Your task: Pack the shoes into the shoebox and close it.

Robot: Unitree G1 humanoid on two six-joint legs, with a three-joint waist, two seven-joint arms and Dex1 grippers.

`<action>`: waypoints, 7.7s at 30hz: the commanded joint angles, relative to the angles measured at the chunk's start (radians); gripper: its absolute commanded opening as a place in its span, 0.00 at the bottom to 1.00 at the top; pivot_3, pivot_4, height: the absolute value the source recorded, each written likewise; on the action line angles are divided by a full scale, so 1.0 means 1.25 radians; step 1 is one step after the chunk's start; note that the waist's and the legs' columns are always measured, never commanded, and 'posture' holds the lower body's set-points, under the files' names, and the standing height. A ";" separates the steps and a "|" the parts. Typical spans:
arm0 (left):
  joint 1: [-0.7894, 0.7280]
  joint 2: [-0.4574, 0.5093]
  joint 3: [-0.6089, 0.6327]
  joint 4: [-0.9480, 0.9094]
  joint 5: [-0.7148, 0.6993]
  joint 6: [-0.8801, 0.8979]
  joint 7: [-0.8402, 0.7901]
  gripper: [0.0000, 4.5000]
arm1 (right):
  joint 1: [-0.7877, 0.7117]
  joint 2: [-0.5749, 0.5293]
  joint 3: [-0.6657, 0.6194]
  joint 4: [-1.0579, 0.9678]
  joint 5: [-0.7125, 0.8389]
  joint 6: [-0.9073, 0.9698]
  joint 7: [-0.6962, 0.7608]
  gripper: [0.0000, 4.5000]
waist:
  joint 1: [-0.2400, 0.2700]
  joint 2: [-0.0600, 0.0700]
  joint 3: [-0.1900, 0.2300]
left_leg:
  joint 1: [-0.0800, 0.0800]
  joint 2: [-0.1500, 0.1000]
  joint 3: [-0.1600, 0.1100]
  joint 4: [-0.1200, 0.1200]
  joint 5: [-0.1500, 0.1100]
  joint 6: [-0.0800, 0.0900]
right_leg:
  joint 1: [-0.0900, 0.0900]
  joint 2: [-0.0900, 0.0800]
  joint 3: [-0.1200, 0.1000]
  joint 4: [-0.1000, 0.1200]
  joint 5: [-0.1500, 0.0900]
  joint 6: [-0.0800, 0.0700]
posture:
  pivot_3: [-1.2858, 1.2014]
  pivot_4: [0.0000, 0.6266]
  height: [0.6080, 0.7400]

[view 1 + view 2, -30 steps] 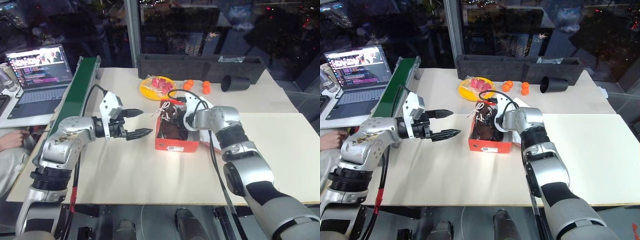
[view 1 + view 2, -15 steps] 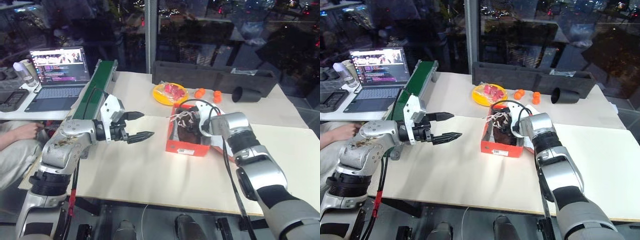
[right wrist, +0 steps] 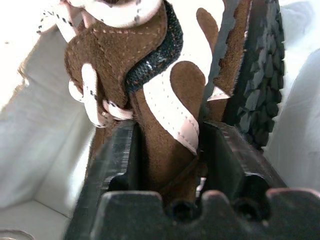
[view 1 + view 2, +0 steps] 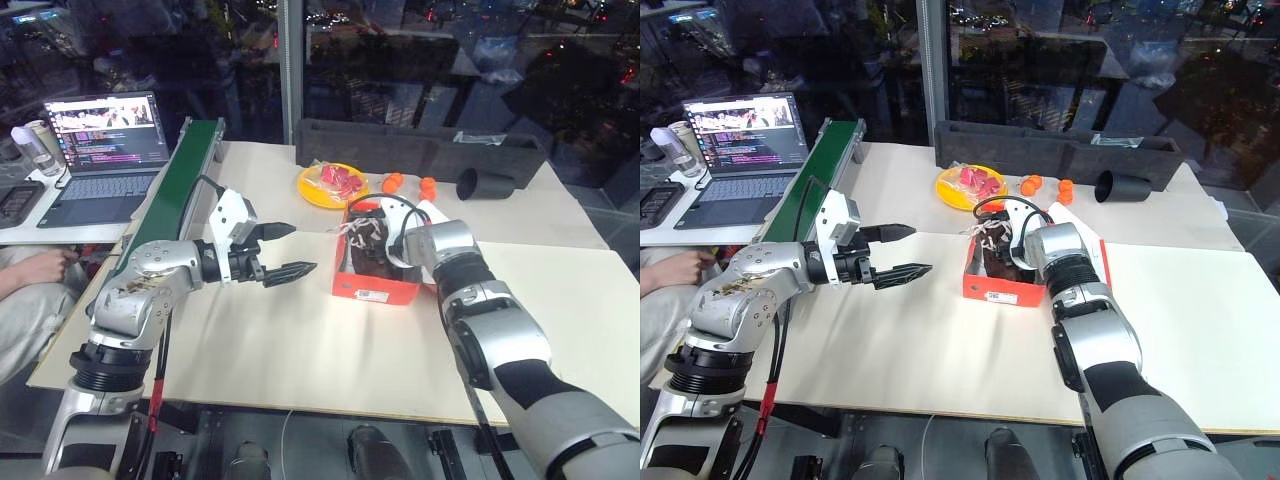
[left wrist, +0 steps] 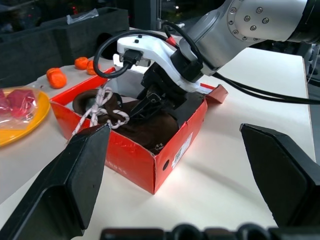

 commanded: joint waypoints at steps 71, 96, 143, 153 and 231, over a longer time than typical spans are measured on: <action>-0.043 0.007 0.009 -0.037 -0.019 0.062 -0.007 1.00 | 0.264 -0.002 -0.192 -0.723 0.047 0.168 -0.198 0.57 | 0.010 0.021 0.019 | -0.013 0.000 -0.004 -0.013 0.012 -0.001 | -0.013 -0.001 -0.006 0.002 0.001 0.003 | 0.52 0.24 0.48; -0.055 0.002 0.007 -0.026 -0.010 0.064 -0.004 1.00 | 0.177 0.055 -0.138 -0.393 0.034 -0.088 -0.112 0.01 | 0.005 0.021 0.019 | -0.015 0.000 -0.004 -0.014 0.013 -0.001 | -0.015 -0.001 -0.006 0.003 0.001 0.003 | 0.52 0.24 0.48; -0.073 -0.005 -0.041 0.071 0.043 -0.030 -0.063 1.00 | 0.189 0.224 -0.475 -1.053 0.240 0.458 -0.180 0.01 | 0.007 0.020 0.019 | -0.014 0.000 -0.006 -0.015 0.013 -0.001 | -0.016 -0.001 -0.010 0.013 -0.004 -0.003 | 0.52 0.24 0.48; -0.076 -0.027 -0.064 0.153 0.092 -0.116 -0.101 1.00 | 0.618 0.074 -0.639 -1.366 0.310 0.587 -0.116 0.01 | 0.032 0.023 0.020 | -0.016 0.000 -0.005 -0.015 0.014 -0.001 | -0.016 -0.002 -0.010 0.012 -0.007 -0.001 | 0.52 0.24 0.48; -0.038 -0.003 0.001 0.015 0.072 -0.018 -0.024 1.00 | 0.229 0.033 0.038 -0.236 0.102 -0.177 0.079 0.01 | -0.010 0.007 0.010 | -0.002 0.000 -0.004 -0.013 0.021 0.003 | 0.003 -0.001 -0.009 0.012 -0.007 -0.005 | 0.52 0.24 0.48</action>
